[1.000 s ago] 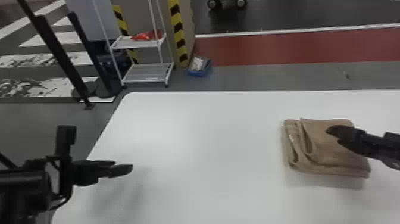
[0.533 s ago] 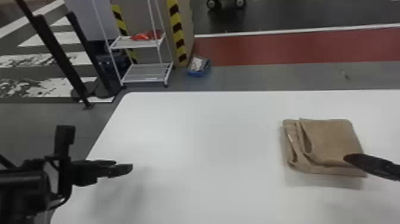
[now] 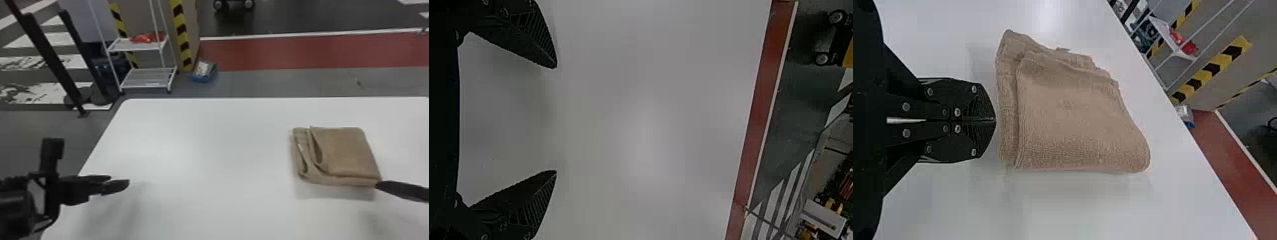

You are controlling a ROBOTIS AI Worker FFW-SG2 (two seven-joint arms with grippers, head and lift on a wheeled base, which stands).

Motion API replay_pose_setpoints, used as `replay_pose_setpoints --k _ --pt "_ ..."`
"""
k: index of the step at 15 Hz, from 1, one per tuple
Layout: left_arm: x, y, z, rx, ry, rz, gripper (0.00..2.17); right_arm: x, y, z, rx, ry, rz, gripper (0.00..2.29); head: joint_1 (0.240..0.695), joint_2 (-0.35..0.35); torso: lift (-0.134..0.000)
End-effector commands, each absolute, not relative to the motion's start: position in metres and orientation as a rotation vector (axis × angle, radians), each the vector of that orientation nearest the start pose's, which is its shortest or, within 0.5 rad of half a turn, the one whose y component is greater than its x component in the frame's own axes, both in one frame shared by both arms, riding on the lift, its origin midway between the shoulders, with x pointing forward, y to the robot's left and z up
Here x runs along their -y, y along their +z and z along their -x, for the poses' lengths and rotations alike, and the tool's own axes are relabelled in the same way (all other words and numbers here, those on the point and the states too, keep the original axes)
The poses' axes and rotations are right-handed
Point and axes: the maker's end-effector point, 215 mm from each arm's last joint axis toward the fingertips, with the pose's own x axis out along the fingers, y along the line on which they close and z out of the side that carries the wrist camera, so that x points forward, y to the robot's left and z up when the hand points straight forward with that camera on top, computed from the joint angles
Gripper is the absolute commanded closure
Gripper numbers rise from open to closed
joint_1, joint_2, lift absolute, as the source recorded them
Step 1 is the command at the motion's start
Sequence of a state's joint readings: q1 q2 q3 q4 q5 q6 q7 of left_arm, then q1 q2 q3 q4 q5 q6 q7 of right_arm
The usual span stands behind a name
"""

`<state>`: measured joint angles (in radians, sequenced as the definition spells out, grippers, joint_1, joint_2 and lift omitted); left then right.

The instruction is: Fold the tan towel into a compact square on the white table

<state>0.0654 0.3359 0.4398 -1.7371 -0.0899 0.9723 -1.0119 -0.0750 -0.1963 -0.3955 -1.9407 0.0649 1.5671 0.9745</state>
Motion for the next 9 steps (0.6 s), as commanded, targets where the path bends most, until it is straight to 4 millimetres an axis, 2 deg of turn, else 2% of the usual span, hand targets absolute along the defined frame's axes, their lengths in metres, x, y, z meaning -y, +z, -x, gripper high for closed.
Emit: replay_pose_setpoints --k 1,3,9 --pt "-0.414 -0.453 -0.440 -0.790 -0.367 0.173 0.14 0.307 -0.434 -0.441 -0.986 0.343 -0.521 1.99 0.695 0.135 -0.123" --pt "-0.415 -0.453 -0.440 -0.788 -0.366 0.173 0.14 0.306 -0.443 -0.448 -1.013 0.319 -0.507 1.99 0.695 0.134 -0.123" --pt "-0.419 -0.454 -0.439 -0.789 -0.362 0.165 0.14 0.330 -0.433 -0.489 -0.996 0.232 -0.530 1.99 0.695 0.118 -0.123"
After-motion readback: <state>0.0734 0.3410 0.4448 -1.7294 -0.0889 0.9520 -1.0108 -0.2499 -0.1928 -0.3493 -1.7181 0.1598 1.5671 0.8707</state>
